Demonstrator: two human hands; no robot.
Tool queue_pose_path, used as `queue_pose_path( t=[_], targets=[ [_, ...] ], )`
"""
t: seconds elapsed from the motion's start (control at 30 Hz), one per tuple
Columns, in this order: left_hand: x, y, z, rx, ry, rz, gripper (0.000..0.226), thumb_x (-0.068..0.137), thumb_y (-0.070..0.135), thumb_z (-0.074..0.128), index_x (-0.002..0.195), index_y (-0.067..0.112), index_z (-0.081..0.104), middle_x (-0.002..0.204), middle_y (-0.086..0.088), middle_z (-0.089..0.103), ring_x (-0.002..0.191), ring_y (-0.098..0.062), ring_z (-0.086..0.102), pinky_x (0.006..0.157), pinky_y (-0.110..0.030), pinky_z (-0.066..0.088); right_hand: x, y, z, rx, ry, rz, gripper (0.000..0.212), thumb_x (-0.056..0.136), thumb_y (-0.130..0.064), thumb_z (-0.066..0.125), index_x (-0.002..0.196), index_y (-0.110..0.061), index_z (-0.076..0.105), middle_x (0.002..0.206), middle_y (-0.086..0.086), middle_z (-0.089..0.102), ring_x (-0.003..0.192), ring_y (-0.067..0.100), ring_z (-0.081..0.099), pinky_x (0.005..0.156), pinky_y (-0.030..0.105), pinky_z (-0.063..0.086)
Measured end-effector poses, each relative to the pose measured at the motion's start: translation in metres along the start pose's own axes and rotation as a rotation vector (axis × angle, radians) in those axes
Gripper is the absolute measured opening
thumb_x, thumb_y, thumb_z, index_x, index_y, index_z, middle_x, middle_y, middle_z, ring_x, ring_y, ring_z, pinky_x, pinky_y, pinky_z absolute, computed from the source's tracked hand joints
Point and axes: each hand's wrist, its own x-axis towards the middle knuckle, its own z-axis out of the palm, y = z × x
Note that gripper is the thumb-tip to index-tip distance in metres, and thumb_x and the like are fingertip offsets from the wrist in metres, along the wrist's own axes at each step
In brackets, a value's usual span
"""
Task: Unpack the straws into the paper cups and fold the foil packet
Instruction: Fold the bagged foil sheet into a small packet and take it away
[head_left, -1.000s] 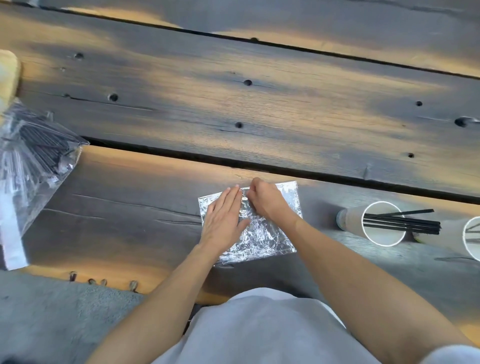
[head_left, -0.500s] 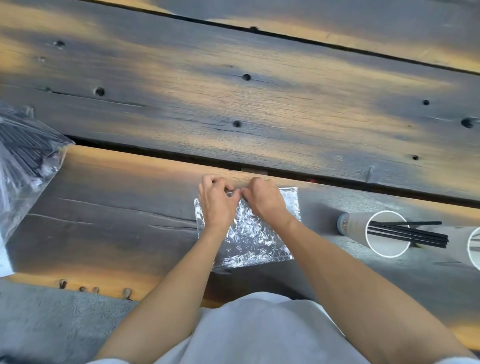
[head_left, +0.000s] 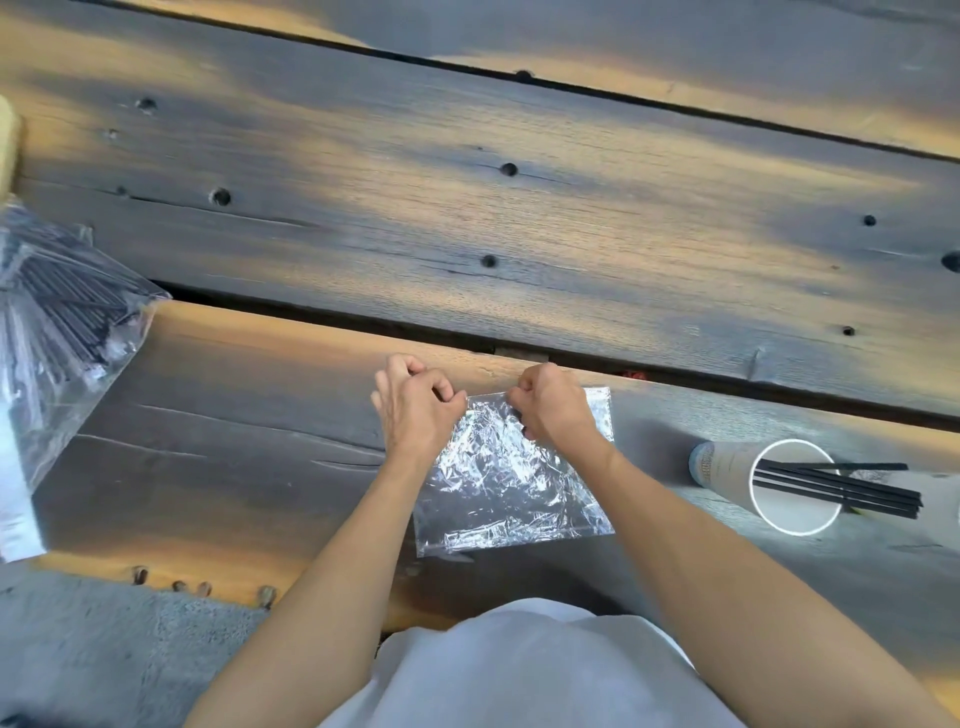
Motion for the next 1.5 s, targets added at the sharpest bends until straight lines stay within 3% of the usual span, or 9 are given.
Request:
queue_pose_path(
  t=[0.33,0.6,0.7,0.93,1.13,1.27,1.5],
  targets=[
    [0.006,-0.03,-0.022,-0.015,-0.051,0.055,0.027,0.075,0.018,0.082,0.058,0.019,0.061,0.096,0.003,0.044,0.096,-0.017,0.038,0.088,-0.033,0.032,0.01,0.014,-0.018,0.056,-0.003,0.042,0.017,0.083,-0.012,0.062,0.072,0.0,0.065,0.067,0.022,0.073,0.059,0.035,0.073,0.053,0.053,0.061],
    [0.01,-0.043,-0.031,-0.021,-0.075,0.046,0.027,0.076,0.017,0.082,0.058,0.016,0.062,0.097,0.001,0.047,0.097,-0.017,0.037,0.089,-0.032,0.033,0.007,0.03,-0.042,0.061,0.013,0.075,0.017,0.09,-0.012,0.066,0.073,-0.007,0.07,0.069,0.012,0.073,0.051,0.022,0.071,0.057,0.041,0.063],
    [0.011,-0.046,-0.033,-0.046,-0.083,0.031,0.028,0.076,0.015,0.082,0.057,0.017,0.06,0.096,0.0,0.047,0.099,-0.019,0.039,0.091,-0.035,0.037,0.008,0.04,-0.054,0.089,0.02,0.094,0.017,0.089,-0.009,0.067,0.072,-0.005,0.068,0.066,0.01,0.07,0.042,0.015,0.064,0.048,0.03,0.059],
    [0.012,-0.06,-0.042,-0.046,-0.079,0.019,0.03,0.076,0.015,0.082,0.057,0.018,0.058,0.096,0.0,0.047,0.098,-0.021,0.04,0.091,-0.036,0.038,0.009,0.056,-0.067,0.148,0.027,0.12,0.019,0.092,-0.012,0.067,0.077,-0.001,0.065,0.061,0.009,0.066,0.037,0.01,0.061,0.038,0.021,0.049],
    [0.013,-0.058,-0.043,-0.077,-0.085,0.003,0.031,0.078,0.013,0.081,0.057,0.016,0.058,0.096,0.0,0.048,0.099,-0.021,0.04,0.091,-0.036,0.038,0.009,0.058,-0.07,0.159,0.053,0.129,0.022,0.089,-0.013,0.071,0.078,0.005,0.067,0.056,0.009,0.064,0.039,0.016,0.054,0.036,0.02,0.047],
    [0.013,-0.059,-0.043,-0.086,-0.093,-0.014,0.031,0.077,0.014,0.081,0.057,0.018,0.058,0.096,0.001,0.048,0.1,-0.021,0.041,0.094,-0.041,0.04,0.009,0.062,-0.076,0.108,0.111,0.126,0.021,0.083,-0.008,0.069,0.063,-0.007,0.061,0.05,0.006,0.062,0.032,0.013,0.05,0.04,0.019,0.047],
    [0.014,-0.061,-0.043,-0.079,-0.102,-0.007,0.031,0.08,0.015,0.08,0.058,0.015,0.058,0.098,0.0,0.049,0.103,-0.022,0.04,0.095,-0.04,0.041,0.006,0.068,-0.082,0.034,0.126,0.1,0.017,0.088,-0.011,0.061,0.071,-0.009,0.06,0.057,0.005,0.068,0.041,0.016,0.061,0.046,0.025,0.054]
  ],
)
